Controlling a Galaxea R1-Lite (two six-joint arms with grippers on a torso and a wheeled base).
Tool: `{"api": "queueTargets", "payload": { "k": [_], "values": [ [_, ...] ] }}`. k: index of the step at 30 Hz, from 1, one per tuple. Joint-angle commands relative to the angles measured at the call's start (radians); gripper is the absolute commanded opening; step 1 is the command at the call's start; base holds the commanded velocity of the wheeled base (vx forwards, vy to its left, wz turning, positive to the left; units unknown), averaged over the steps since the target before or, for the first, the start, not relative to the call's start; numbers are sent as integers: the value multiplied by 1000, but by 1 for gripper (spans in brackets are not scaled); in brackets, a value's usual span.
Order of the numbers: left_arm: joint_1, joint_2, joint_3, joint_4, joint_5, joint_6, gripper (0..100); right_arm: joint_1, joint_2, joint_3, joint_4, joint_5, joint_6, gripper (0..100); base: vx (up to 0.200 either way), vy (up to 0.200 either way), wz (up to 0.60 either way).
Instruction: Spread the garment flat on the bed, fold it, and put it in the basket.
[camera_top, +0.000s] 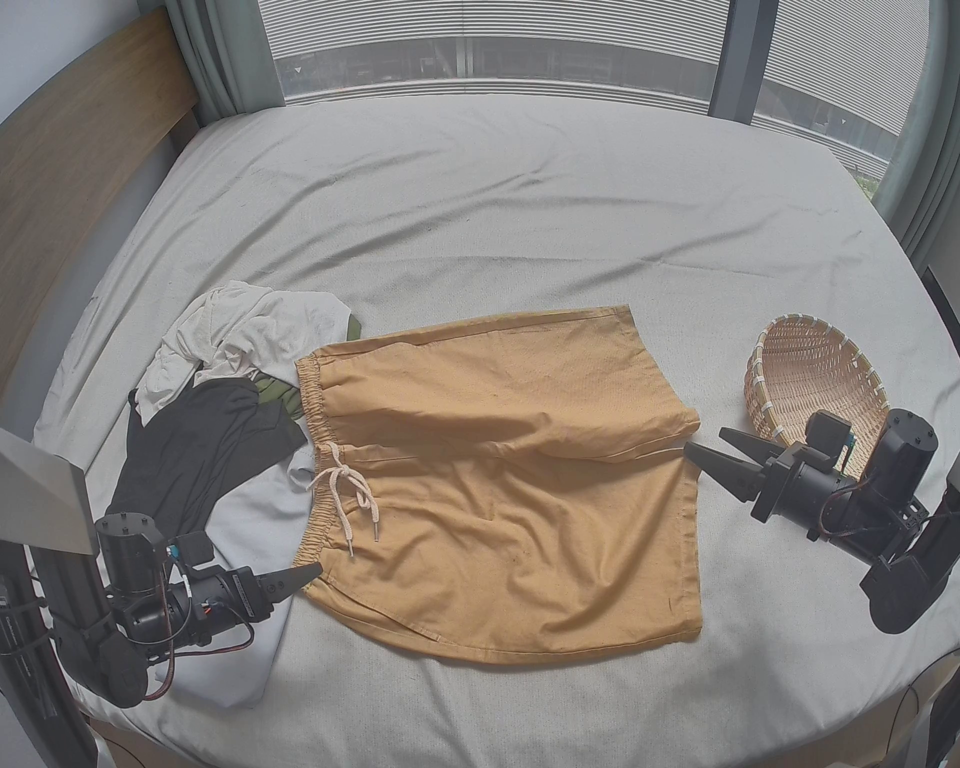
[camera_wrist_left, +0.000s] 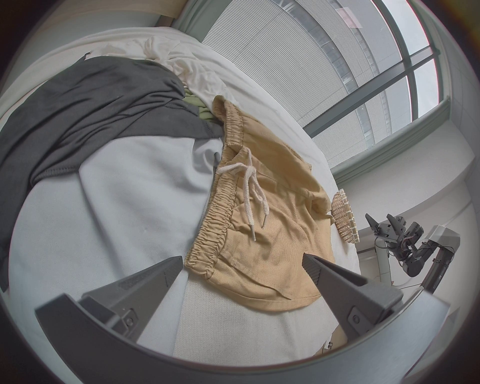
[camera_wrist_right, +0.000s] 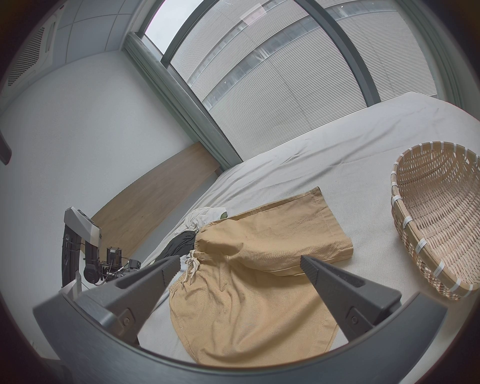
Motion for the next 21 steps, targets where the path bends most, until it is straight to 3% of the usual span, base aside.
{"api": "queueTargets", "payload": {
  "k": [1, 21],
  "values": [
    [1, 41, -4, -1, 0, 1, 100, 0, 1, 0, -1, 1, 1, 100, 0, 0, 0],
    [-13, 121, -84, -1, 1, -1, 100, 3, 3, 0, -1, 2, 2, 100, 0, 0, 0]
  ]
}}
